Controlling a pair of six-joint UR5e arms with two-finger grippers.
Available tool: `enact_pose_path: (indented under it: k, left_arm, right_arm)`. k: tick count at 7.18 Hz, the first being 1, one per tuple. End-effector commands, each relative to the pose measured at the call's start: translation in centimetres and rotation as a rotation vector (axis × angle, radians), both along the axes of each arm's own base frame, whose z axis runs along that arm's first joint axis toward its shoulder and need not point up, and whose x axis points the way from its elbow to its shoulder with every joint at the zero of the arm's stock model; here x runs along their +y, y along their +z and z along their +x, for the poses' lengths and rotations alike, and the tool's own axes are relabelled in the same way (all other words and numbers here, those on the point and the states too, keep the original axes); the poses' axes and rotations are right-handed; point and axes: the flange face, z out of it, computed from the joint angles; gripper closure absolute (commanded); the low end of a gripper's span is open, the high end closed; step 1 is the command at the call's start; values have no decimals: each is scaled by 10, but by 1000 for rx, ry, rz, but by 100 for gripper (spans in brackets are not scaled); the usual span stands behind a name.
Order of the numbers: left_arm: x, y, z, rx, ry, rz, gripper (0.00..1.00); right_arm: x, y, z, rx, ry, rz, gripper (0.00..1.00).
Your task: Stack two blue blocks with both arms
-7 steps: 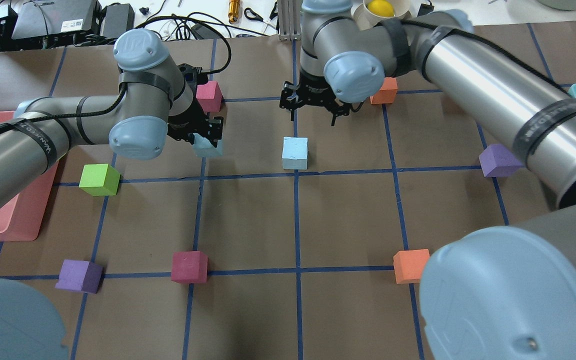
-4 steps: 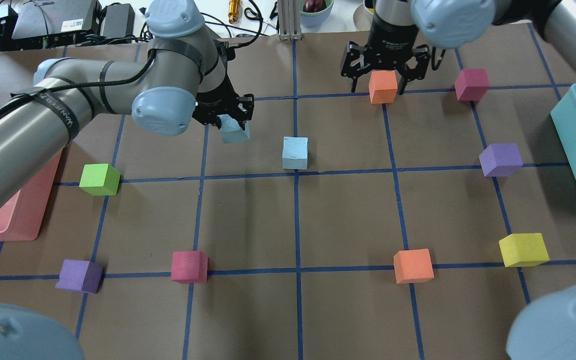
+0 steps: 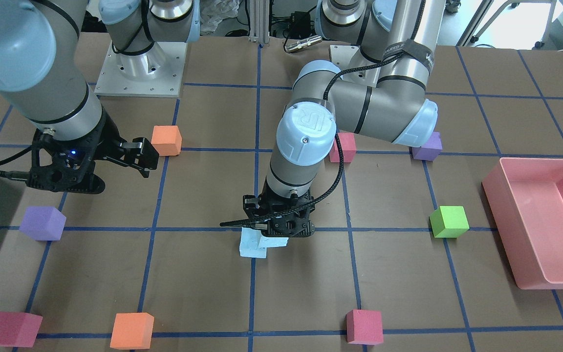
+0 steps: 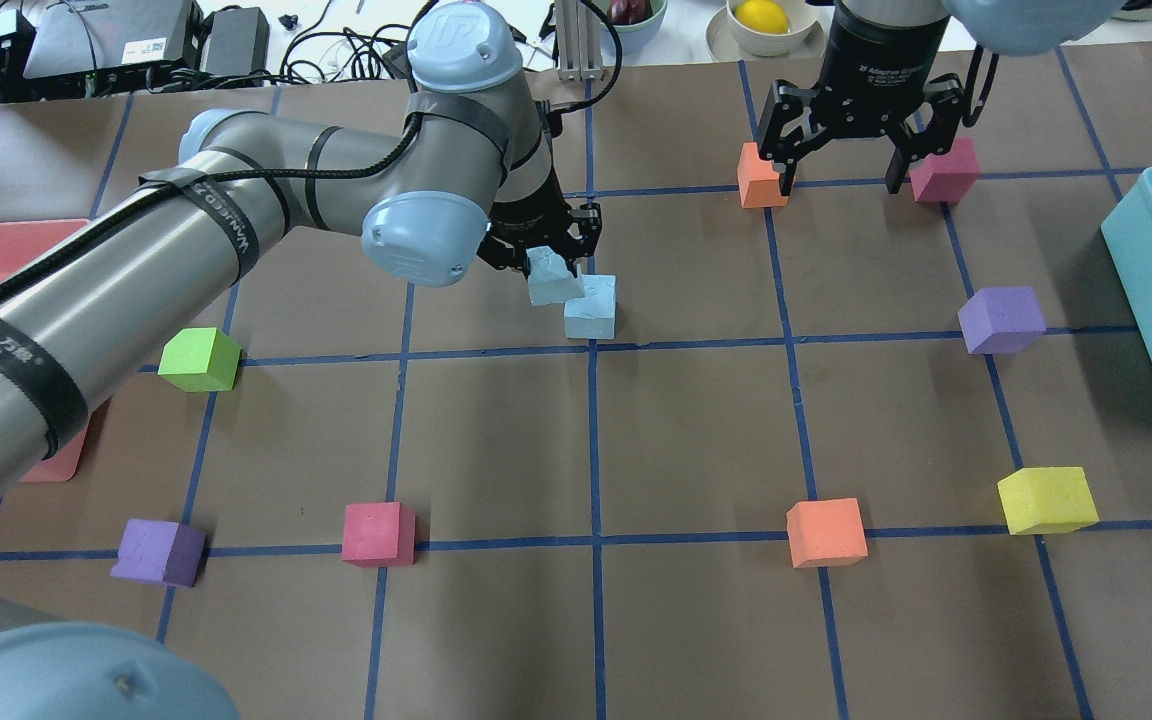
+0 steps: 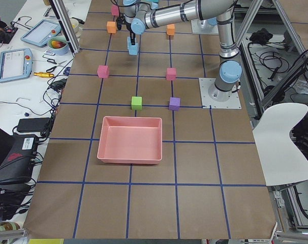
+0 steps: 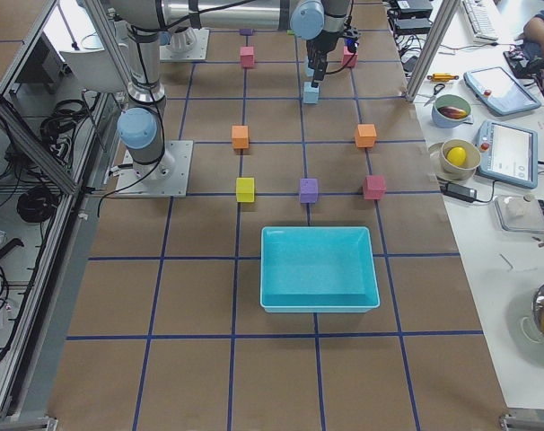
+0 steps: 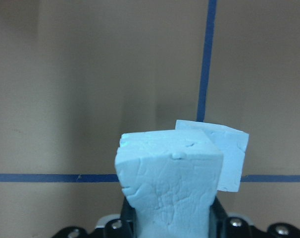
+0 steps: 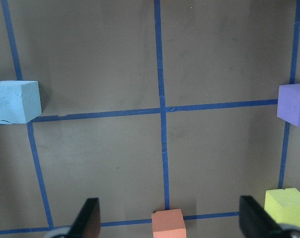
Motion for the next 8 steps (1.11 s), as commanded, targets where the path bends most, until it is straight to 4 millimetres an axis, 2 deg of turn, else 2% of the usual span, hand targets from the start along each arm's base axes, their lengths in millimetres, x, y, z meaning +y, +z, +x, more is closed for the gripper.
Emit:
enact_pose_path:
  k: [1,2,4,5,6,7,8]
  left_arm:
    - [-10,-6,-19,-1,-33,-3,100]
    - [-5,-16,-30,-7,-42,13,100]
    - [-1,-22,-34,-10,-47,21,100]
    - [0,-27,-34,-15,-48,33,100]
    - [-2,-34,-34,-20,-45,38,86]
    - [-3,-40,-34,-38,-47,35,61]
    - [-2,-50,-40,-45,-43,45,1]
  right_arm:
    - [2,10,-2,-10,-12,-23,0]
    - [3,6,0,-6,-10,-21,0]
    - [10,15,-5,-2,-7,-29,0]
    - [17,26,-5,-5,-7,-41,0]
    - [19,30,-6,-5,-16,-50,0]
    - [23,35,-7,-4,-24,-55,0]
    - [30,36,-7,-6,-22,-57,0]
